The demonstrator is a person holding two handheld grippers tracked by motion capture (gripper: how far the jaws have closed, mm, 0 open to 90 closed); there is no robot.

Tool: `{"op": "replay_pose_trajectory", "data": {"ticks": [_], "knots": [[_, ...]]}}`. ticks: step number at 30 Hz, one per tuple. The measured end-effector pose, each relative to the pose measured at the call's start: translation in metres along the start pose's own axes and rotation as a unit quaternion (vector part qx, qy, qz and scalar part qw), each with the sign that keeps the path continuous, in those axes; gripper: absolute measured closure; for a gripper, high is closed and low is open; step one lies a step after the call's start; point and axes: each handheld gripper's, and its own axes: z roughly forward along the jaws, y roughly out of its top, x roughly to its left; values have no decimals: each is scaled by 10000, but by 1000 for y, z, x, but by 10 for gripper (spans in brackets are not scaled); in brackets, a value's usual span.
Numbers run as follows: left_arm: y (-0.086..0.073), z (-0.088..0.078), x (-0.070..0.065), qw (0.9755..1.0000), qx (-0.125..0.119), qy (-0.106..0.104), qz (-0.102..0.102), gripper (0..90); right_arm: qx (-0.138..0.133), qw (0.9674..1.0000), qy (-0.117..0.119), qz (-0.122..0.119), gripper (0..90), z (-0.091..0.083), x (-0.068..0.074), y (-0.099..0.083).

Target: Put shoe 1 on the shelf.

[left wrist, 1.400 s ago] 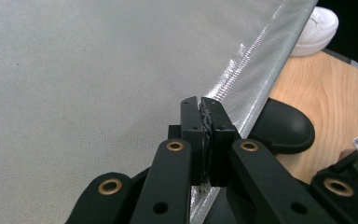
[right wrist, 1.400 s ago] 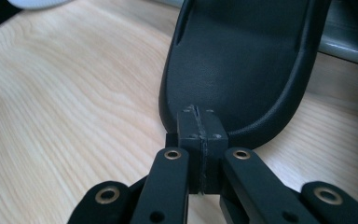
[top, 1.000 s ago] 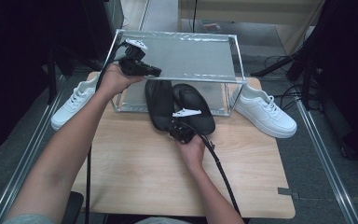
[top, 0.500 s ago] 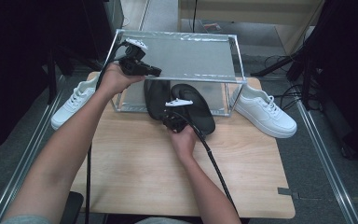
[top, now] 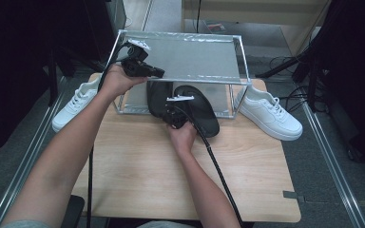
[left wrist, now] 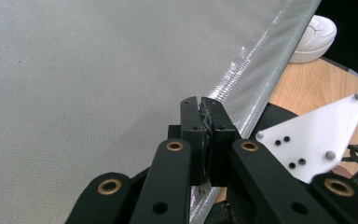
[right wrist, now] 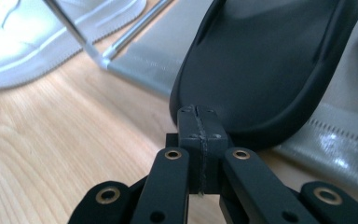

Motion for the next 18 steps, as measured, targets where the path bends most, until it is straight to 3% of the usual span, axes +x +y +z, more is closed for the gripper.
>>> {"op": "replay_pose_trajectory", "data": {"ticks": [4,11,18], "knots": [[0,0,1,10000,2,-27,-25,878,27,9999,93,-125,900,-7,5,-6],[1,0,1,10000,25,-27,-66,870,-75,9993,274,-231,900,-40,10,-15],[2,1,1,10000,68,26,-66,870,-219,9992,268,-205,900,-77,0,-36]]}}
